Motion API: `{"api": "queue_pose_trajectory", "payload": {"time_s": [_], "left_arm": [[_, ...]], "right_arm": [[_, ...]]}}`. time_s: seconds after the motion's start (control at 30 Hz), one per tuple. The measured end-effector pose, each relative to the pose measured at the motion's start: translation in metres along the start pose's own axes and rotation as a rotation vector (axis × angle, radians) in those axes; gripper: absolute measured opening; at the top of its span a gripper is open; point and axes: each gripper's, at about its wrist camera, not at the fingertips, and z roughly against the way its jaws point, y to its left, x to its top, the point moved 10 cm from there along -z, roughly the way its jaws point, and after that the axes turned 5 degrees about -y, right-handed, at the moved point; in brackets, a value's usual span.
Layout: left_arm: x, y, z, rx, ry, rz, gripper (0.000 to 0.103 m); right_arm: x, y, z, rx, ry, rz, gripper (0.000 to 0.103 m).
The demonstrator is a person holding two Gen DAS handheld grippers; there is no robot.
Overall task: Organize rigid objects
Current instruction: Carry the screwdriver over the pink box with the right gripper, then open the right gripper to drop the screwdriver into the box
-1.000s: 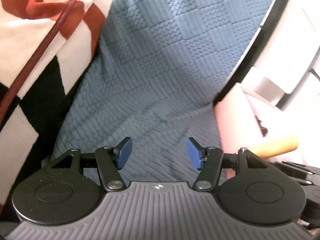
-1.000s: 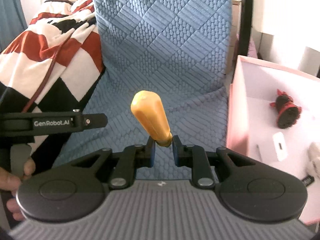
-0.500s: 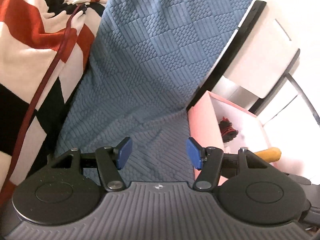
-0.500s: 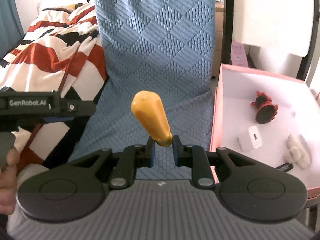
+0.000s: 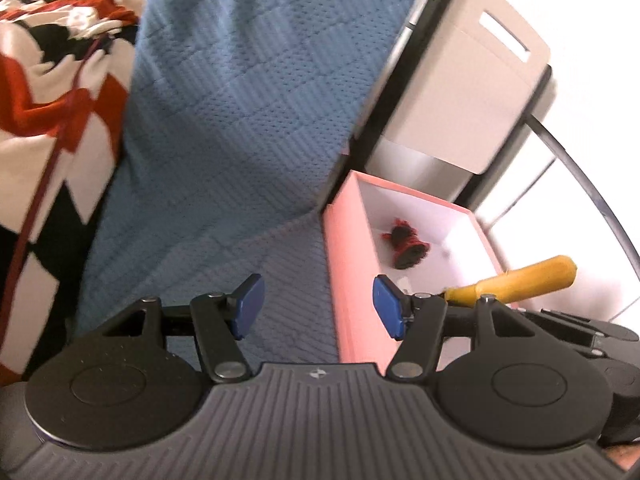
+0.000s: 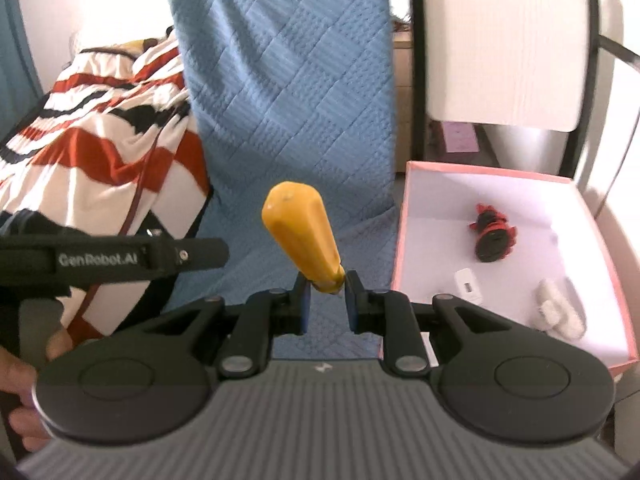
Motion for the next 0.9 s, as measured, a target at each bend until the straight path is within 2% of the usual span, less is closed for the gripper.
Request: {"api": "queue_pose_trajectory", "payload": {"time_s": [0.23, 0.47, 0.63, 0.9], "left_arm": [[0.003, -0.056, -0.018, -0.065, 0.034, -0.056, 0.066], [-0.002, -0.109, -0.04, -0.12, 0.062, -0.112, 0.066], [-0.01, -0.135, -0.062, -0.132, 0.096, -0.151, 0.066], [-0.027, -0.143, -0.102, -0.12, 0.159, -0.149, 0.066]], "right_arm": [[0.011, -0.042, 0.019, -0.068, -0.009, -0.018, 0.022], [0.008, -0.091, 0.034, -0.128, -0.006, -0.061, 0.022], [-0.006, -0.123, 0.025, -0.149, 0.042, -0.116, 0.022], [-0.027, -0.153, -0.015, -0.137, 0.154, -0.163, 0.022]]}}
